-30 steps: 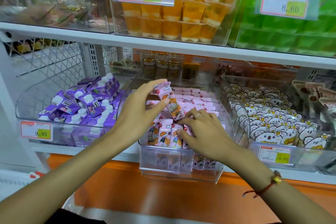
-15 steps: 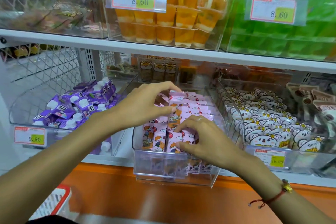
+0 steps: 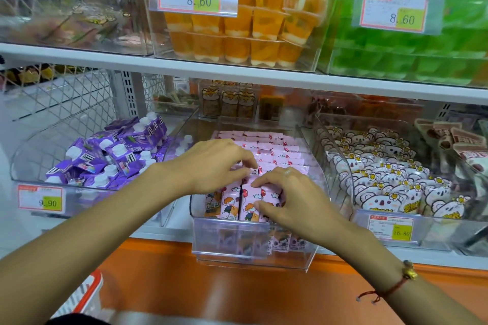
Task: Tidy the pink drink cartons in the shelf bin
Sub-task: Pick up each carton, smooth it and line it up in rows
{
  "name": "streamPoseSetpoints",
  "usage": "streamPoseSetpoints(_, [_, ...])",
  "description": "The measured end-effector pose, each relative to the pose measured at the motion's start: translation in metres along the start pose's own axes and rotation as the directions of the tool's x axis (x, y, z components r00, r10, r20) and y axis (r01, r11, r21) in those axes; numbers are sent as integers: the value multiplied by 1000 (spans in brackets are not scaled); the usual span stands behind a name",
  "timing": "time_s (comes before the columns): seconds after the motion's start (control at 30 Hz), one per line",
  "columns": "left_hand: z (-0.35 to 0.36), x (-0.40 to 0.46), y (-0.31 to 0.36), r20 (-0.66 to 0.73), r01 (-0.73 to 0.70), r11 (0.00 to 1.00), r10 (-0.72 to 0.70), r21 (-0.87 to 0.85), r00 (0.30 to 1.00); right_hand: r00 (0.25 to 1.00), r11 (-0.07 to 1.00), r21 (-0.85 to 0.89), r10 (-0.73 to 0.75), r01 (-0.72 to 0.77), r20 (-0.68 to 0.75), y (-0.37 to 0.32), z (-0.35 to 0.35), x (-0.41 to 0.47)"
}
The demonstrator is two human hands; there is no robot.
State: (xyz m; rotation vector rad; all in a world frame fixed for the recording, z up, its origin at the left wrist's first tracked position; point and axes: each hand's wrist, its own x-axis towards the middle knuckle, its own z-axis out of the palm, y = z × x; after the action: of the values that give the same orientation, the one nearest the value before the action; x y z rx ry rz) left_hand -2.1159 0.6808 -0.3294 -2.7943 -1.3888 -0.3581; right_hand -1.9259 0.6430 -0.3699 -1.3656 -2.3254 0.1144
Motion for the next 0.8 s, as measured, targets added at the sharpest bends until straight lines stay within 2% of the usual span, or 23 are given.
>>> streamPoseSetpoints(0.07, [2, -7, 4, -65, -6, 1000, 6, -3, 998, 1000, 1000, -12, -3, 3, 1, -3, -2, 1])
streamPoseSetpoints(0.2, [13, -17, 9, 7, -11, 994, 11, 109, 1000, 995, 995, -72, 66, -71, -68, -8, -8, -1])
streamPoseSetpoints(0.33, [16, -20, 10, -63, -29, 992, 36, 121, 997, 992, 978, -172, 105, -115, -65, -11, -12, -4])
streamPoseSetpoints(0.43, [16, -30, 12, -133, -53, 998, 49, -26, 990, 995, 972, -209, 98, -103, -37, -12, -11, -3])
streamPoseSetpoints(0.57, [12, -46, 17, -204, -19, 965, -37, -263, 978, 996, 977, -195, 90, -89, -8, -10, -15, -2])
streamPoseSetpoints(0.63, [7, -50, 23, -322, -17, 920, -120, -392, 939, 994, 992, -82, 96, -100, -59, -11, -18, -1])
streamPoseSetpoints(0.67, [4, -50, 26, -388, -32, 878, -179, -478, 904, 987, 991, 60, 123, -118, -104, -14, -20, 0])
streamPoseSetpoints(0.73, [1, -48, 33, -468, -100, 739, -310, -666, 828, 968, 907, 394, 215, -147, -134, -21, -25, 4])
streamPoseSetpoints(0.8, [-1, -46, 39, -472, -149, 600, -426, -786, 772, 968, 801, 580, 236, -146, -82, -28, -27, 6])
